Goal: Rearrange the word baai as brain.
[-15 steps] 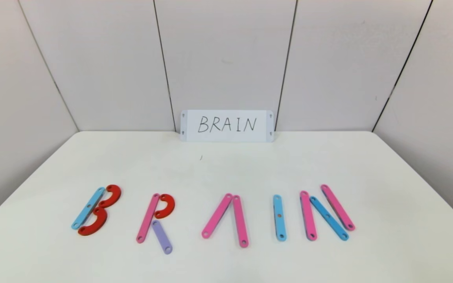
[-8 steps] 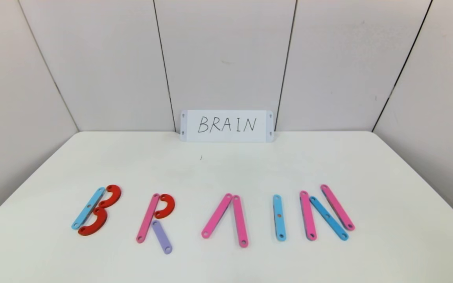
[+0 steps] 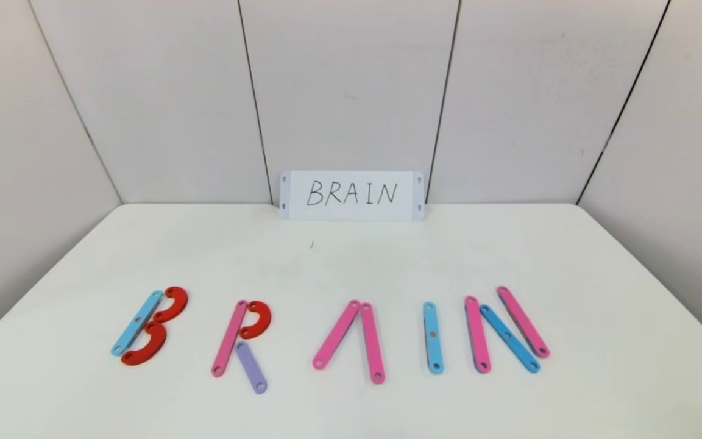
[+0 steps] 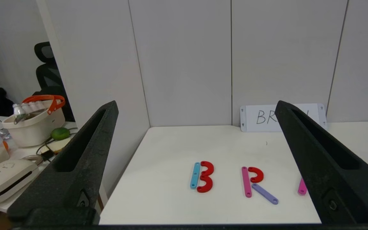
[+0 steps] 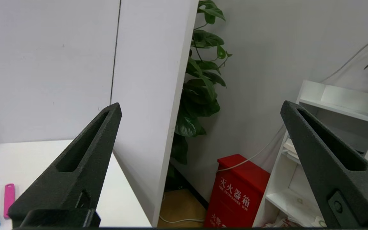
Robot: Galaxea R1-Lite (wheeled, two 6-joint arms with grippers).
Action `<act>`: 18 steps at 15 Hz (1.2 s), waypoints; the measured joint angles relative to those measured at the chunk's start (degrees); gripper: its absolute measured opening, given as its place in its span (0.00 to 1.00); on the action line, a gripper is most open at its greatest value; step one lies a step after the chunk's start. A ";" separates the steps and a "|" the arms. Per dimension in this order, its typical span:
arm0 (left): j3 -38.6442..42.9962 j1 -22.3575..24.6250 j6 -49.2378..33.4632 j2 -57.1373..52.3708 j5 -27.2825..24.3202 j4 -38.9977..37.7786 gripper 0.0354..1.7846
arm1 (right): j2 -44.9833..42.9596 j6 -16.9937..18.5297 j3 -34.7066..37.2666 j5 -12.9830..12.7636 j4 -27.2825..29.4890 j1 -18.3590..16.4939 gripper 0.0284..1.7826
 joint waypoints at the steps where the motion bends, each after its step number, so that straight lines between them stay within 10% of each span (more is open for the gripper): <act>1: -1.35 -0.20 -0.22 0.00 0.00 1.52 0.97 | -1.05 -0.01 0.16 0.01 1.22 0.05 0.97; 14: 3.58 -8.11 3.22 -8.09 4.62 5.02 0.97 | -5.16 0.51 1.62 0.20 0.52 0.13 0.97; 18: 12.62 -8.33 6.80 -12.90 10.52 -4.38 0.97 | -5.18 0.24 4.90 3.32 -11.93 0.09 0.97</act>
